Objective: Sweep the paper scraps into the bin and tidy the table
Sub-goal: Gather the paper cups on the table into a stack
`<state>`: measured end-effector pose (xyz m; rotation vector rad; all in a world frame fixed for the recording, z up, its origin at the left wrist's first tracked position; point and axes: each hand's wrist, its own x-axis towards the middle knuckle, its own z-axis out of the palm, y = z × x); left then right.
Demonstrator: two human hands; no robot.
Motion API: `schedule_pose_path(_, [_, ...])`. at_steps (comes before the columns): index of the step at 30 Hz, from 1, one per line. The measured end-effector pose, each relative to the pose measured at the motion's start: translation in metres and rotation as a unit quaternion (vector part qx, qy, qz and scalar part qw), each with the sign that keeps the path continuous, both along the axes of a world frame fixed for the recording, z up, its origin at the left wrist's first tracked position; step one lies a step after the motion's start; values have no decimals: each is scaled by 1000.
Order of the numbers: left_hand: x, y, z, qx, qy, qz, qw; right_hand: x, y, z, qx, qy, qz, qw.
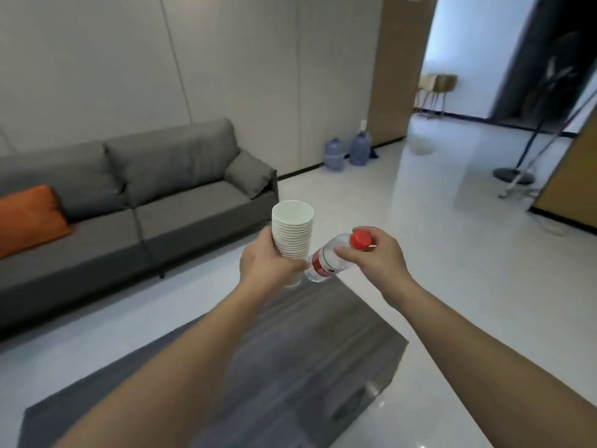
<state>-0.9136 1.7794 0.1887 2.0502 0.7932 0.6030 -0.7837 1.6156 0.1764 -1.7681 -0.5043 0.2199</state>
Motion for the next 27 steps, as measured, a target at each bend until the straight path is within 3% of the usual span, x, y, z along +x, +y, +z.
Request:
schedule_pose_path(5, [155, -169, 38, -13, -62, -143, 988, 101, -195, 39, 54, -17, -144, 988])
schedule_pose_path(11, [303, -385, 35, -179, -91, -285, 937, 185, -416, 43, 70, -42, -288, 954])
schedule_pose_path(15, [384, -504, 24, -266, -64, -369, 888, 234, -536, 29, 76, 6, -373, 925])
schedule_pose_path(23, [570, -677, -31, -279, 24, -497, 822, 352, -690, -35, 72, 66, -506, 857])
schedule_pose_path(27, [675, -739, -73, -310, 96, -527, 785, 424, -739, -81, 60, 132, -584, 799])
